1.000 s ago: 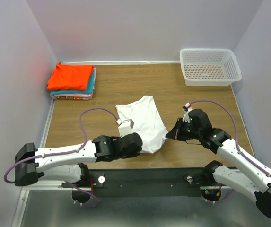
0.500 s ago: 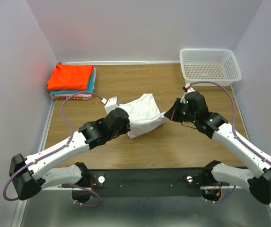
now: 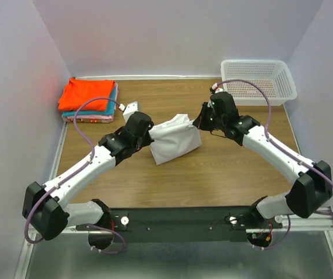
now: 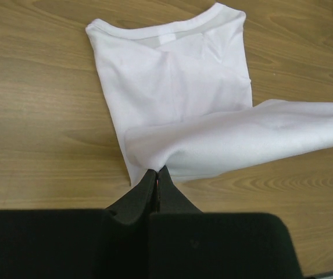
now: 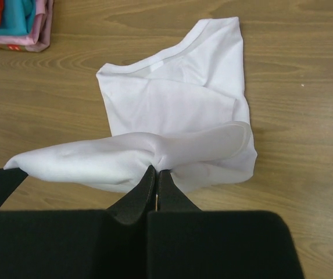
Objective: Fold and stack the t-shirts
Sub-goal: Fold the tshirt
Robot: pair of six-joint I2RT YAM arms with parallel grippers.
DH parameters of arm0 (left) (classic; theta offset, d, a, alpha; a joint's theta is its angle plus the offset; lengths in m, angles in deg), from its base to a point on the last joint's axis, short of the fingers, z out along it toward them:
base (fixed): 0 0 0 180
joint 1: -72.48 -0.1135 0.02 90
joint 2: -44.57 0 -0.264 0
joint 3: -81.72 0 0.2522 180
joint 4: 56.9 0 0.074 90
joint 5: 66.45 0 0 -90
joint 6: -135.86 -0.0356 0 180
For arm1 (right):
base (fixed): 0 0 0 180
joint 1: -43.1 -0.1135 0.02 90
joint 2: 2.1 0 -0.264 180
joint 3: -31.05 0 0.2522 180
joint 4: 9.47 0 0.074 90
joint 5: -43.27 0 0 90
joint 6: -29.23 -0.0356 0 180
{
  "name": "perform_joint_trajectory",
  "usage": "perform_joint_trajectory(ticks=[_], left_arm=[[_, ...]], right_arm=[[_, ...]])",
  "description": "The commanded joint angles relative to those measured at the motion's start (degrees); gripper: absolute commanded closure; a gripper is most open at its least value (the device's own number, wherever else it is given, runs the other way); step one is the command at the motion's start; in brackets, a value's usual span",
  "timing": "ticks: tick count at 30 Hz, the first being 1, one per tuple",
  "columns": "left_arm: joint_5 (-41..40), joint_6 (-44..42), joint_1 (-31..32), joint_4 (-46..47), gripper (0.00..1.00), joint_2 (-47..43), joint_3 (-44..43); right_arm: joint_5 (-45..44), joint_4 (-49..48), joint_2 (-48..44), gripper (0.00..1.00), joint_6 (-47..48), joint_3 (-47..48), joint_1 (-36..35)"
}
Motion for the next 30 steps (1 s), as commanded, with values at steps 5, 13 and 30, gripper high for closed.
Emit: perform_joint_trajectory(ticks=[5,13,30], left_arm=[[5.31,-6.25,-7.3,4.82,1.0,4.56,-2.04],[7.77,-10.03,-12.58,7.45,1.0,13.43,-6.79],[8.56,-13.46,-16.89,6.75,1.0,29.51,-17.06]], right_arm=[[-1.49,-1.04,9.62,1.0,2.3,7.96,0.61],[-2.02,-1.3,18.15,1.0,2.21,13.23,2.36],[3.34,-1.65,31.6,0.99,3.18,21.4,7.64]])
